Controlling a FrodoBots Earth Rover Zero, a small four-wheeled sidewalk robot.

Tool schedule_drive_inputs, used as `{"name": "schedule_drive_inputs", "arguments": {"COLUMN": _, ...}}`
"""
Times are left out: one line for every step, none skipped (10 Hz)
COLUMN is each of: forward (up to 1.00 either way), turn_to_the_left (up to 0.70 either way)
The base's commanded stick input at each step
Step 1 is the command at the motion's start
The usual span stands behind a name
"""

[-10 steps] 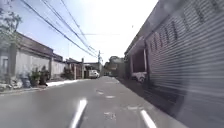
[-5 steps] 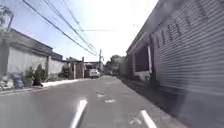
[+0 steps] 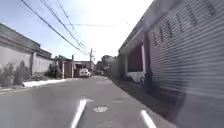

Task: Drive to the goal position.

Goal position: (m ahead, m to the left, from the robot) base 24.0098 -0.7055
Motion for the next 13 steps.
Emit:
{"name": "schedule_drive_inputs", "arguments": {"forward": 0.94, "turn_to_the_left": 0.0}}
{"name": "schedule_drive_inputs", "arguments": {"forward": 0.94, "turn_to_the_left": 0.0}}
{"name": "schedule_drive_inputs", "arguments": {"forward": 0.94, "turn_to_the_left": 0.0}}
{"name": "schedule_drive_inputs", "arguments": {"forward": 0.94, "turn_to_the_left": 0.0}}
{"name": "schedule_drive_inputs", "arguments": {"forward": 0.94, "turn_to_the_left": 0.0}}
{"name": "schedule_drive_inputs", "arguments": {"forward": 0.94, "turn_to_the_left": -0.09}}
{"name": "schedule_drive_inputs", "arguments": {"forward": 0.94, "turn_to_the_left": -0.27}}
{"name": "schedule_drive_inputs", "arguments": {"forward": 0.94, "turn_to_the_left": -0.37}}
{"name": "schedule_drive_inputs", "arguments": {"forward": 0.94, "turn_to_the_left": -0.34}}
{"name": "schedule_drive_inputs", "arguments": {"forward": 0.94, "turn_to_the_left": -0.18}}
{"name": "schedule_drive_inputs", "arguments": {"forward": 0.94, "turn_to_the_left": 0.0}}
{"name": "schedule_drive_inputs", "arguments": {"forward": 0.94, "turn_to_the_left": 0.0}}
{"name": "schedule_drive_inputs", "arguments": {"forward": 0.94, "turn_to_the_left": 0.0}}
